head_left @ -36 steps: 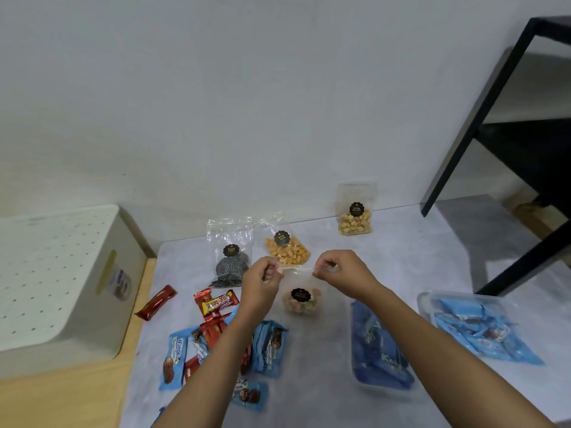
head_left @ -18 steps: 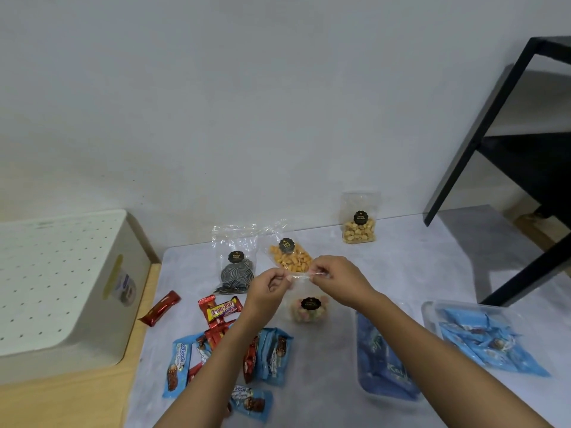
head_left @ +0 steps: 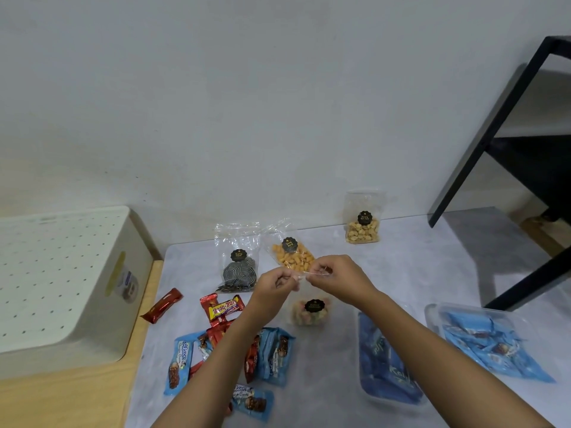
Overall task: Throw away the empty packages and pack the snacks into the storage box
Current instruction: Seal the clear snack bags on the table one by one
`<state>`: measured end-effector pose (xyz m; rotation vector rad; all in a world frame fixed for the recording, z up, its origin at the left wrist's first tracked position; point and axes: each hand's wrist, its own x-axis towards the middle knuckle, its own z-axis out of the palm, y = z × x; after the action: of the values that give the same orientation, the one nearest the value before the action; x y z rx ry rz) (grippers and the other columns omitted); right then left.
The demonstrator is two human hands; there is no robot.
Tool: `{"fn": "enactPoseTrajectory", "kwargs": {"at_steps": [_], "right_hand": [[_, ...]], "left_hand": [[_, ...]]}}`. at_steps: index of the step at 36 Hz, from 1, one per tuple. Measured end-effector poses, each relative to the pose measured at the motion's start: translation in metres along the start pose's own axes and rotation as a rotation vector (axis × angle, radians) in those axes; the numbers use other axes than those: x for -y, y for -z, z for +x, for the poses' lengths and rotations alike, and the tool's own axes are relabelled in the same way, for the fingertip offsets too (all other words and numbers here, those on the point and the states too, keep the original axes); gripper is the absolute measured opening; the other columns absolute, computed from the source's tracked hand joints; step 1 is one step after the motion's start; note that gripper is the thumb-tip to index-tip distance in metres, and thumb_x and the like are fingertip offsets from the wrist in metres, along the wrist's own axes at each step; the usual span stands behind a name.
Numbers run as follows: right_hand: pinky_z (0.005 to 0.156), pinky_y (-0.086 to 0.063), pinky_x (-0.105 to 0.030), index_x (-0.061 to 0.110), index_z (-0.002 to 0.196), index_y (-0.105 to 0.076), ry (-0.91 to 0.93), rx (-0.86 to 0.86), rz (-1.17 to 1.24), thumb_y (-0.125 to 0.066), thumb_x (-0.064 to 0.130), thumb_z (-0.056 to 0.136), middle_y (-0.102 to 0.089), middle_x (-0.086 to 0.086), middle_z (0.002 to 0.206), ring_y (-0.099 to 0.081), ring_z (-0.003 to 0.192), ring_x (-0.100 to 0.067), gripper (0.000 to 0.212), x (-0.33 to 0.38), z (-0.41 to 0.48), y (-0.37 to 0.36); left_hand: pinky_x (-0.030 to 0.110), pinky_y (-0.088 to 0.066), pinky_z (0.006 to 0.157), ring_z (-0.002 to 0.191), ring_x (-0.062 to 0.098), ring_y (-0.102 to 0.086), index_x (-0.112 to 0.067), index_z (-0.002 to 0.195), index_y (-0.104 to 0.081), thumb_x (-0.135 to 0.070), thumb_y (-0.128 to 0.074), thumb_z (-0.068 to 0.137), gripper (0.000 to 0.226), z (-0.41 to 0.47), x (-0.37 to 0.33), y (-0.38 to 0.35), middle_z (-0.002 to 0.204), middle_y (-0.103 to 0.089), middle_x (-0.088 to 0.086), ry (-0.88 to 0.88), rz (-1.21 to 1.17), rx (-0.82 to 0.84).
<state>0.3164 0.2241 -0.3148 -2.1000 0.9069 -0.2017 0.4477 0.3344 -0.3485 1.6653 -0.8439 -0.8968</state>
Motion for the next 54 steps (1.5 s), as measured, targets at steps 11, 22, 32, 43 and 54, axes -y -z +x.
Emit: {"fn": "enactPoseTrajectory", "kwargs": {"at_steps": [11,22,32,43,54], "right_hand": [[0.066,-0.050,-0.033,0.018,0.071,-0.071,0.016,-0.044,0.112,-0.069,0.033,0.076,-0.069,0.002,0.072,-0.062,0.072,-0.009,0.015,-0.010,0.000,0.002],[0.068,-0.045,-0.017,0.015,0.085,-0.074,-0.033,0.022,0.087,-0.067,0.010,0.082,-0.071,-0.004,0.087,-0.060,0.079,-0.012,0.009,-0.014,0.004,0.021],[0.068,-0.046,-0.024,0.017,0.078,-0.068,-0.015,-0.003,0.081,-0.062,0.011,0.082,-0.068,-0.005,0.085,-0.059,0.078,-0.016,0.010,-0.011,0.000,0.014],[0.074,-0.052,-0.040,0.027,0.073,-0.065,0.002,-0.007,-0.020,-0.061,0.032,0.078,-0.066,0.007,0.083,-0.061,0.081,-0.014,0.007,-0.012,0.000,0.009],[0.072,-0.051,-0.033,0.024,0.072,-0.069,-0.009,0.015,0.088,-0.065,0.027,0.076,-0.069,0.005,0.079,-0.063,0.077,-0.010,0.007,-0.017,0.003,0.005]], "left_hand": [[0.011,-0.043,0.064,0.053,-0.006,-0.051,-0.011,0.080,-0.063,-0.007,-0.055,0.090,0.013,0.003,-0.006,-0.009,0.064,-0.058,-0.002,-0.019,0.007,0.004],[0.013,-0.032,0.050,0.043,0.000,-0.035,-0.011,0.070,-0.060,-0.002,-0.052,0.089,0.022,0.006,-0.003,-0.012,0.045,-0.041,-0.013,-0.004,0.028,-0.078],[0.023,-0.042,0.065,0.067,0.012,-0.050,-0.020,0.080,-0.064,-0.013,-0.061,0.088,0.010,0.014,-0.002,-0.014,0.069,-0.056,-0.001,-0.058,0.099,-0.047],[0.011,-0.038,0.063,0.068,0.001,-0.048,-0.015,0.084,-0.061,-0.011,-0.058,0.089,0.007,0.012,-0.003,-0.016,0.072,-0.053,-0.012,-0.131,0.224,-0.031],[0.006,-0.038,0.057,0.059,-0.003,-0.050,-0.014,0.082,-0.062,-0.009,-0.059,0.088,0.009,0.008,-0.001,-0.012,0.066,-0.052,-0.010,-0.090,0.134,-0.015]]}}
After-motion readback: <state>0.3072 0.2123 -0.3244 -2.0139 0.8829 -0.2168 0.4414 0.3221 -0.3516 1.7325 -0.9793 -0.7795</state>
